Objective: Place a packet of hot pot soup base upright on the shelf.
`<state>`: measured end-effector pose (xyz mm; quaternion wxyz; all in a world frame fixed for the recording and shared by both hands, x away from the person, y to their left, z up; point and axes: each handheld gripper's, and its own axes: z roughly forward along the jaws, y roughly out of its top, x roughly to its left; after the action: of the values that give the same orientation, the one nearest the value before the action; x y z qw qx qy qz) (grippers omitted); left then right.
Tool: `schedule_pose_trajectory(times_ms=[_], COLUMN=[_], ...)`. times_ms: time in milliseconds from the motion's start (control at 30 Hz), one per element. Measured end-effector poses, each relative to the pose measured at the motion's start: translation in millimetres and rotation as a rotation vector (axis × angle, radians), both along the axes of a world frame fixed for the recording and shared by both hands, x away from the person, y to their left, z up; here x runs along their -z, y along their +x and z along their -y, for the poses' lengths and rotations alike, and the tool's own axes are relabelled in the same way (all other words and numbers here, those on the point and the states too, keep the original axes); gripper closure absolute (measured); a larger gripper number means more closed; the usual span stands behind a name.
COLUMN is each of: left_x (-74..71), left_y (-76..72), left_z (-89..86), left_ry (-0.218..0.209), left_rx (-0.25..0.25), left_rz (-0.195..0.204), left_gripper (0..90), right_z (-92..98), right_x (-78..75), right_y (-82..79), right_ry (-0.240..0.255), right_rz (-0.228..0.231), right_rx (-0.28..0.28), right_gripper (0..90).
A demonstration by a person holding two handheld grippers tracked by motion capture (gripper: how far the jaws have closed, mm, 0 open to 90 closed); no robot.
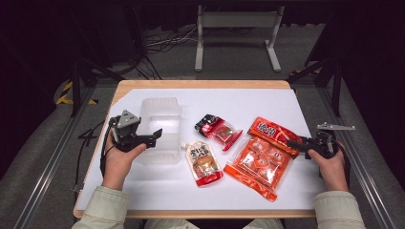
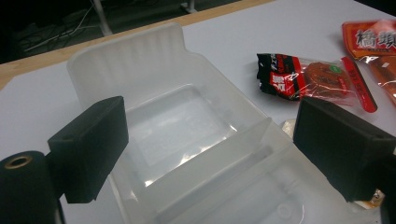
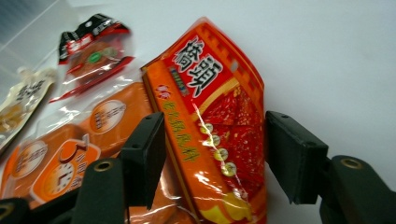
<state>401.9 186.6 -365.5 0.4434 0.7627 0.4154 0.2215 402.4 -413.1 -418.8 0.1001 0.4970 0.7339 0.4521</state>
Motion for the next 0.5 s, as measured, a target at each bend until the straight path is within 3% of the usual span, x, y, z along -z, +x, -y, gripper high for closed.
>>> schedule_pose_trajectory(times_ms=[133,300,433,500], left_x=[0.5,0.5,0.9,0.9], left_y=[0.0,-1.2,-2.6,-3.4], left_z=[1.1,0.9,0.6,0.5], left_ry=[0.003,0.005,0.012,0.015], left_rx=[0.001,0.002,0.013,0.018], left_rz=[-0.001,0.008,0.028,0.032], left_gripper=[11.2,12.1,13.6,14.2], right_z=[-7.6,-8.9,-13.3,-14.7], right_x=[-0.7,1.6,2.3,4.2], right_y=[-0.3,1.1,1.7,2.6], right_ry=[-0.056,-0.066,-0.101,-0.113], right_rz=[0.032,0.039,0.055,0.054], right_rx=[-0.040,-0.048,-0.063,-0.040], right_gripper=[42.8,45.6,53.3,56.7])
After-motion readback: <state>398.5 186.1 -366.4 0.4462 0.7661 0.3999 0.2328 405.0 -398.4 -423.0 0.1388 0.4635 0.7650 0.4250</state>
